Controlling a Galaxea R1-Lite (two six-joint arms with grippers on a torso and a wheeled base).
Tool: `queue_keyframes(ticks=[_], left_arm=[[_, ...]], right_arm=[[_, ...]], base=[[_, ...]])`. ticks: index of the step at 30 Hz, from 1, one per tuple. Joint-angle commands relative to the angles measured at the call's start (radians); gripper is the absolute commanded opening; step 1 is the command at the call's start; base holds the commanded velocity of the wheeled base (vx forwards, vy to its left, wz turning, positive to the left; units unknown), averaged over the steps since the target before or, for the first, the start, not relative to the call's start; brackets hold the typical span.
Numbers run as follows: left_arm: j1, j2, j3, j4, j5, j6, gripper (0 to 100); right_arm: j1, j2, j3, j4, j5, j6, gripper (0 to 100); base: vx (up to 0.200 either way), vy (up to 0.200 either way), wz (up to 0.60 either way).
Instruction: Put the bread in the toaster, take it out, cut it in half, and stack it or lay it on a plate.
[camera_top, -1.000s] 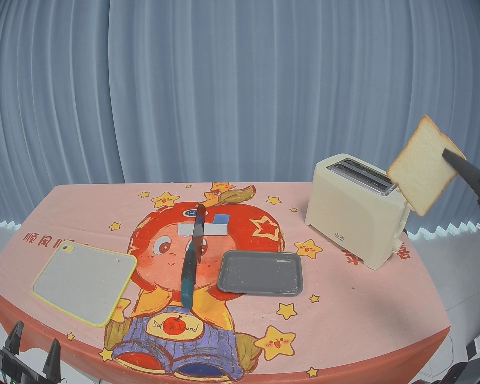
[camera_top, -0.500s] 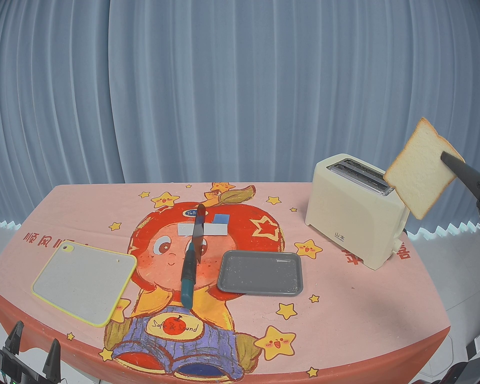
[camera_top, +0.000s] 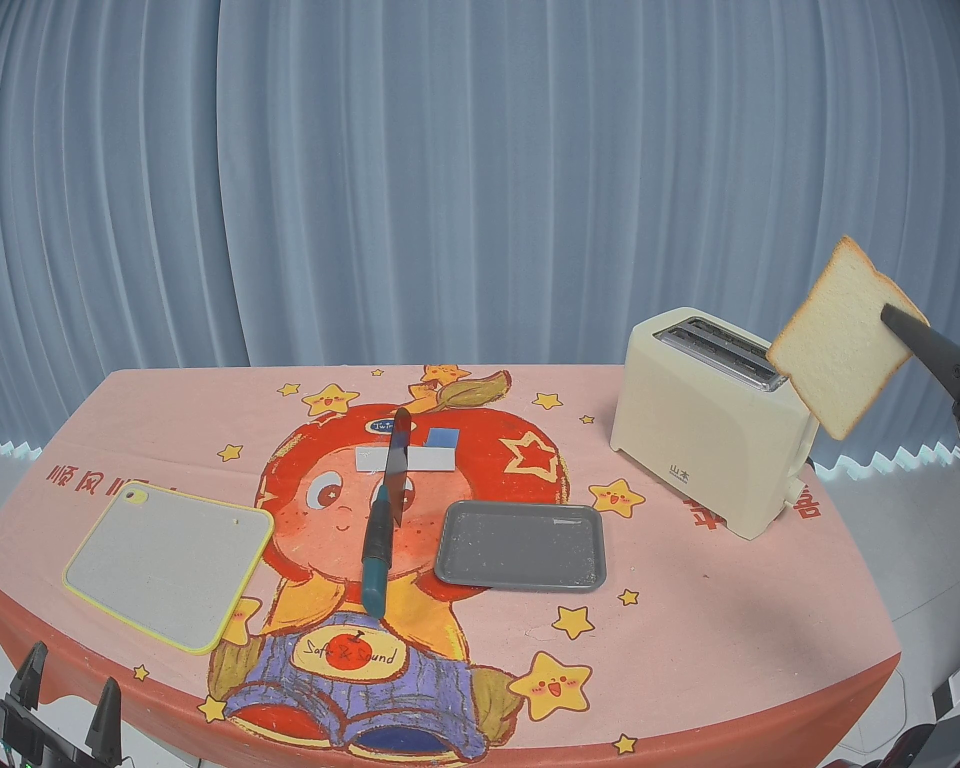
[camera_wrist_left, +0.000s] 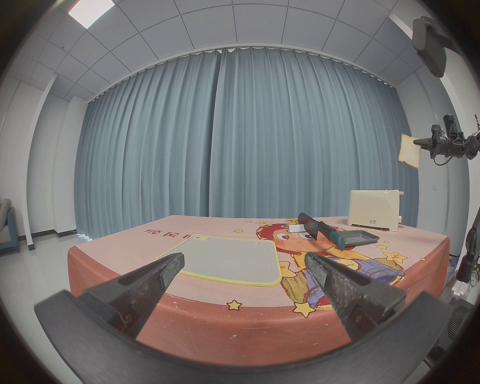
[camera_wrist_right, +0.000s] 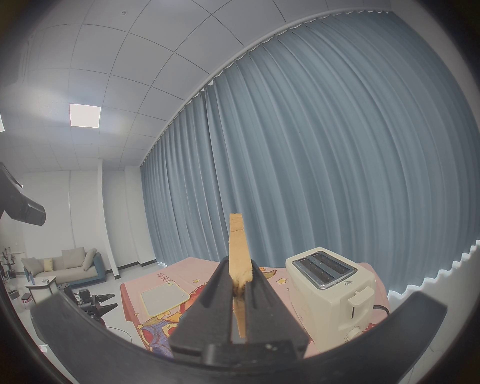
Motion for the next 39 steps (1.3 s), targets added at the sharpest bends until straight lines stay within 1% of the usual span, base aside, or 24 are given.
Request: queue_keyframes(ticks=[1, 10, 15, 17, 27, 30, 33, 39], left_arm=[[0.000, 0.000, 0.018, 0.001, 0.000, -0.001, 100], [0.000, 0.000, 0.018, -0.001, 0.000, -0.001, 100], [0.000, 0.000, 0.018, -0.001, 0.000, -0.001, 100], [0.000, 0.000, 0.018, -0.001, 0.000, -0.001, 100], [0.000, 0.000, 0.018, -0.001, 0.000, -0.001, 100], [0.000, 0.000, 0.018, -0.001, 0.000, -0.001, 100], [0.000, 0.000, 0.018, -0.001, 0.000, -0.001, 100], [0.000, 0.000, 0.018, -0.001, 0.000, -0.001, 100]], right_arm=[[0.001, 0.002, 0.001, -0.001, 0.000, -0.001, 0], [0.003, 0.004, 0.001, 0.000, 0.000, -0.002, 0], [0.035, 0.002, 0.017, 0.000, 0.002, -0.024, 0], [0.037, 0.002, 0.021, -0.001, 0.002, -0.033, 0], [0.049, 0.007, 0.030, 0.000, 0.003, -0.037, 0], [0.049, 0.010, 0.033, -0.001, 0.003, -0.053, 0], [0.049, 0.008, 0.033, -0.001, 0.003, -0.054, 0], [0.057, 0.021, 0.029, -0.004, 0.025, -0.048, 0]], base=[[0.000, 0.000, 0.00], [0.000, 0.000, 0.00], [0.000, 0.000, 0.00], [0.000, 0.000, 0.00], [0.000, 0.000, 0.00], [0.000, 0.000, 0.00], [0.000, 0.000, 0.00], [0.000, 0.000, 0.00]])
